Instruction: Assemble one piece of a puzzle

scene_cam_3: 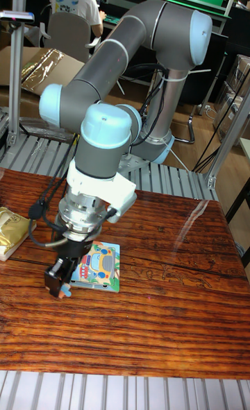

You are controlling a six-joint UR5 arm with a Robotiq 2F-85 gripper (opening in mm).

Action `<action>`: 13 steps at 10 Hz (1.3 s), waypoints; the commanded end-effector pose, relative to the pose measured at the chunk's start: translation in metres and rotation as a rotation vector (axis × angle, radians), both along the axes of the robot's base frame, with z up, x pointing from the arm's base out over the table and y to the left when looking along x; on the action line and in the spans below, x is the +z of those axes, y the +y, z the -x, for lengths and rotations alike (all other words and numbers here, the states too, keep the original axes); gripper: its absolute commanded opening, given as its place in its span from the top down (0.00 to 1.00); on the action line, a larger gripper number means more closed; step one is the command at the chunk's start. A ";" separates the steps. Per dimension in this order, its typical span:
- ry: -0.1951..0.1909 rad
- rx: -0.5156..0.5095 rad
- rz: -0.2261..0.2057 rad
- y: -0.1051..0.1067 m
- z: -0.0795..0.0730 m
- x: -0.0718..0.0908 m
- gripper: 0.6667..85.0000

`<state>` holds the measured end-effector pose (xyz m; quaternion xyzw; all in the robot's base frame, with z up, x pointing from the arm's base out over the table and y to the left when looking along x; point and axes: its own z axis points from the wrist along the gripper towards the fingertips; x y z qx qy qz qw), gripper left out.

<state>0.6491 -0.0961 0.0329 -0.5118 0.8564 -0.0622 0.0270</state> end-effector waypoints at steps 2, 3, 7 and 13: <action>-0.027 -0.260 0.018 -0.020 0.009 0.004 0.62; -0.019 -0.312 0.015 -0.021 0.013 0.003 0.63; 0.011 -0.496 -0.038 -0.024 0.029 -0.008 0.66; 0.060 -0.733 -0.042 -0.023 0.057 -0.004 0.68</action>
